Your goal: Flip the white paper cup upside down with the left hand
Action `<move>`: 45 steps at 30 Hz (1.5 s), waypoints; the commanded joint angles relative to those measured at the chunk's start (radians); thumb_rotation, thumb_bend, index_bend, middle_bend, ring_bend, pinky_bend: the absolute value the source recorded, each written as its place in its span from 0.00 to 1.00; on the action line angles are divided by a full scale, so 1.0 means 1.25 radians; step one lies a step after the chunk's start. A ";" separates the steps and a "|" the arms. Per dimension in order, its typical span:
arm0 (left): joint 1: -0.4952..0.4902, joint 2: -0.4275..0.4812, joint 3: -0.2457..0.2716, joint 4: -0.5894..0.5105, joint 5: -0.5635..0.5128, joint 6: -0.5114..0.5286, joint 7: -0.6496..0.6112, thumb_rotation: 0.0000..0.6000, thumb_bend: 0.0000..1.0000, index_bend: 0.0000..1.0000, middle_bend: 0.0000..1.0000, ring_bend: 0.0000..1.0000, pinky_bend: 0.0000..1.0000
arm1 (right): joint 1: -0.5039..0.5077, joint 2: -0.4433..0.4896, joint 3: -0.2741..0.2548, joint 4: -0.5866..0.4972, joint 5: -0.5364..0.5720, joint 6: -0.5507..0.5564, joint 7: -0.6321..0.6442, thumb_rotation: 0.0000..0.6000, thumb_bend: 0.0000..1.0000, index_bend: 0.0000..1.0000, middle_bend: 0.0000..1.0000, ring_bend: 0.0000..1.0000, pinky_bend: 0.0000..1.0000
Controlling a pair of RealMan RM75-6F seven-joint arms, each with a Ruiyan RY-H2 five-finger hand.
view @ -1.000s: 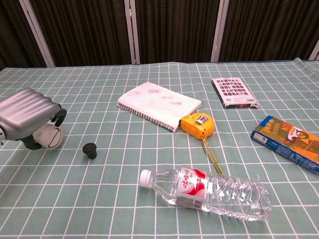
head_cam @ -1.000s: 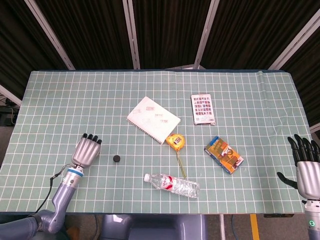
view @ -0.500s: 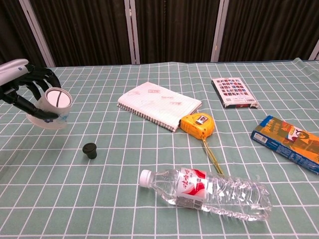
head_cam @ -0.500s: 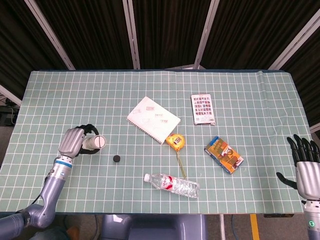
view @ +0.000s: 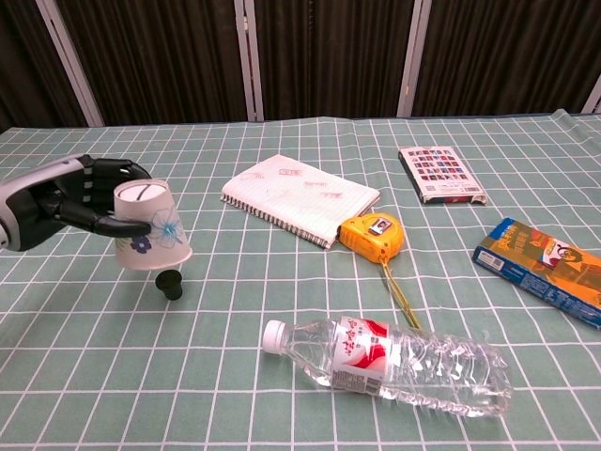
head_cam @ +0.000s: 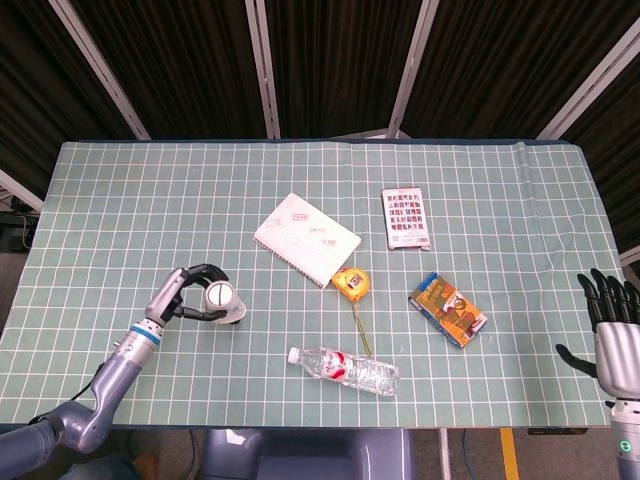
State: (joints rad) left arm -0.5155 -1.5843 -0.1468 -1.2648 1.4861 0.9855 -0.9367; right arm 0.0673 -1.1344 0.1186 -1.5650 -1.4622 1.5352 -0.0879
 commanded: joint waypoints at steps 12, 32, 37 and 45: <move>-0.013 -0.043 0.018 0.052 -0.023 0.004 0.044 1.00 0.13 0.48 0.35 0.34 0.41 | 0.000 0.003 0.000 -0.002 0.000 -0.001 0.006 1.00 0.00 0.00 0.00 0.00 0.00; -0.003 -0.002 0.098 0.073 0.102 0.124 -0.033 1.00 0.00 0.00 0.00 0.00 0.00 | -0.001 0.005 -0.003 -0.010 -0.011 0.006 0.004 1.00 0.00 0.00 0.00 0.00 0.00; 0.045 0.093 0.088 -0.022 0.116 0.245 0.169 1.00 0.00 0.00 0.00 0.00 0.00 | -0.003 0.009 -0.009 -0.019 -0.026 0.014 0.008 1.00 0.00 0.00 0.00 0.00 0.00; 0.171 0.270 0.109 -0.278 0.047 0.354 0.679 1.00 0.00 0.00 0.00 0.00 0.00 | -0.007 0.016 -0.016 -0.029 -0.049 0.026 0.018 1.00 0.00 0.00 0.00 0.00 0.00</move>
State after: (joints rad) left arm -0.4148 -1.3969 -0.0263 -1.4047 1.5925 1.3138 -0.4184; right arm 0.0586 -1.1155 0.0990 -1.6005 -1.5219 1.5669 -0.0658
